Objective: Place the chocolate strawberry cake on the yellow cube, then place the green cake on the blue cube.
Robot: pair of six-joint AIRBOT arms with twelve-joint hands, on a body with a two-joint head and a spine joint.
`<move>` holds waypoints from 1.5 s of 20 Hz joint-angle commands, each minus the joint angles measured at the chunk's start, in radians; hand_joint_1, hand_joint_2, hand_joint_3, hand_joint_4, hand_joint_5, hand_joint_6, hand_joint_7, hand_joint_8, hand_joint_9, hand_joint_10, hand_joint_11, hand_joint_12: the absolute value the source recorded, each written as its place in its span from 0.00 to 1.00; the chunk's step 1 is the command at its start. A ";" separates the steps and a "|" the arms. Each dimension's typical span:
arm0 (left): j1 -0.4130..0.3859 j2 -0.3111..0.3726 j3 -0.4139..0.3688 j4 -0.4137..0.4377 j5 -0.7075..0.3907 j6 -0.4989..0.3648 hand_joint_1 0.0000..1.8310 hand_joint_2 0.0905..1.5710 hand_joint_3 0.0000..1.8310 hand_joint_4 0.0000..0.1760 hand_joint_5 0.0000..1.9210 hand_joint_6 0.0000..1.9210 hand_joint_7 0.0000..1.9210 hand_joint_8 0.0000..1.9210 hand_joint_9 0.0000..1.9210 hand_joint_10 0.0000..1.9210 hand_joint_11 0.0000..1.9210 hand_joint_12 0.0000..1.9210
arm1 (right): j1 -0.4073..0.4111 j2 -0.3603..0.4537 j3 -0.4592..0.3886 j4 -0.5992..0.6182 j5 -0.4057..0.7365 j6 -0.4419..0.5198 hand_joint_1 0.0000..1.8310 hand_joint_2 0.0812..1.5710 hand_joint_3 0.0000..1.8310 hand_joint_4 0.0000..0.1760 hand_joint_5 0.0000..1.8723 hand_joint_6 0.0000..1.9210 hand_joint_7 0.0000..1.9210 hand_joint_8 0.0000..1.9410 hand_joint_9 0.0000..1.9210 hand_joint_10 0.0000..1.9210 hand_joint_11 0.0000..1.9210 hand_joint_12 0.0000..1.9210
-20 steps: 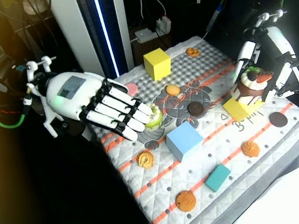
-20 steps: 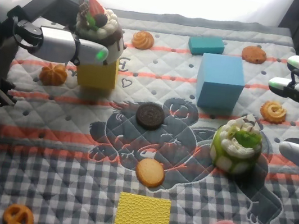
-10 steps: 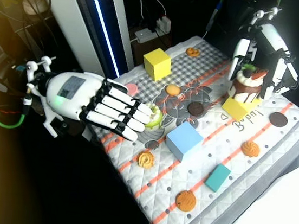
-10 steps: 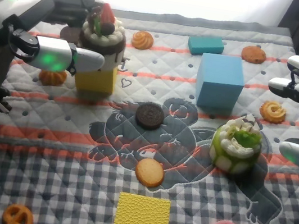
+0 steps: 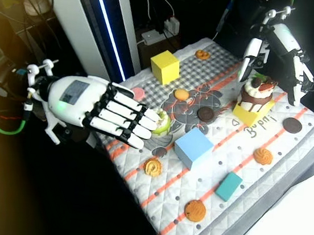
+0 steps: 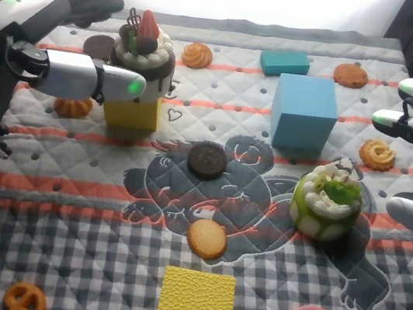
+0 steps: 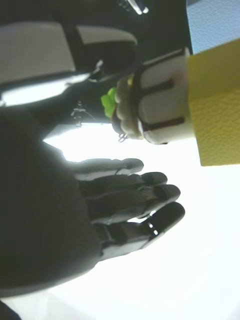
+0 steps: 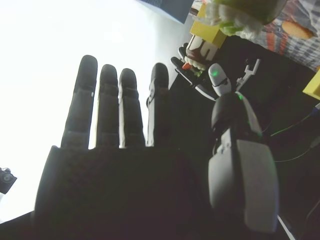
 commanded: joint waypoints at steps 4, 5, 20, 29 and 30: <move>0.042 0.087 -0.084 0.052 -0.216 -0.006 0.46 0.49 0.00 1.00 0.01 0.00 0.02 0.00 0.03 0.00 0.00 0.21 | 0.005 0.002 0.003 0.019 0.140 0.005 0.13 0.76 0.00 0.31 0.20 0.00 0.10 0.00 0.10 0.00 0.04 0.26; 0.061 0.109 -0.109 0.060 -0.240 -0.006 0.49 0.47 0.00 1.00 0.00 0.00 0.00 0.00 0.01 0.00 0.00 0.12 | 0.005 0.002 0.002 0.019 0.142 0.005 0.15 0.75 0.00 0.38 0.20 0.00 0.09 0.00 0.09 0.00 0.03 0.25; 0.322 0.329 -0.391 0.174 -0.479 -0.006 0.47 0.43 0.00 1.00 0.00 0.00 0.00 0.00 0.00 0.00 0.00 0.00 | 0.121 -0.067 0.041 -0.071 0.012 0.005 0.34 0.59 0.00 1.00 0.11 0.00 0.13 0.00 0.16 0.00 0.00 0.53; 0.335 0.330 -0.396 0.163 -0.484 -0.006 0.45 0.45 0.00 1.00 0.00 0.00 0.00 0.00 0.00 0.00 0.00 0.00 | 0.187 -0.179 0.108 -0.100 -0.123 0.005 0.44 0.57 0.00 0.85 0.18 0.00 0.21 0.00 0.23 0.00 0.02 0.50; 0.345 0.330 -0.398 0.158 -0.496 -0.006 0.44 0.46 0.00 1.00 0.00 0.00 0.00 0.00 0.00 0.00 0.00 0.00 | 0.186 -0.189 0.112 -0.091 -0.135 0.005 0.44 0.56 0.00 0.91 0.18 0.00 0.21 0.00 0.21 0.00 0.01 0.50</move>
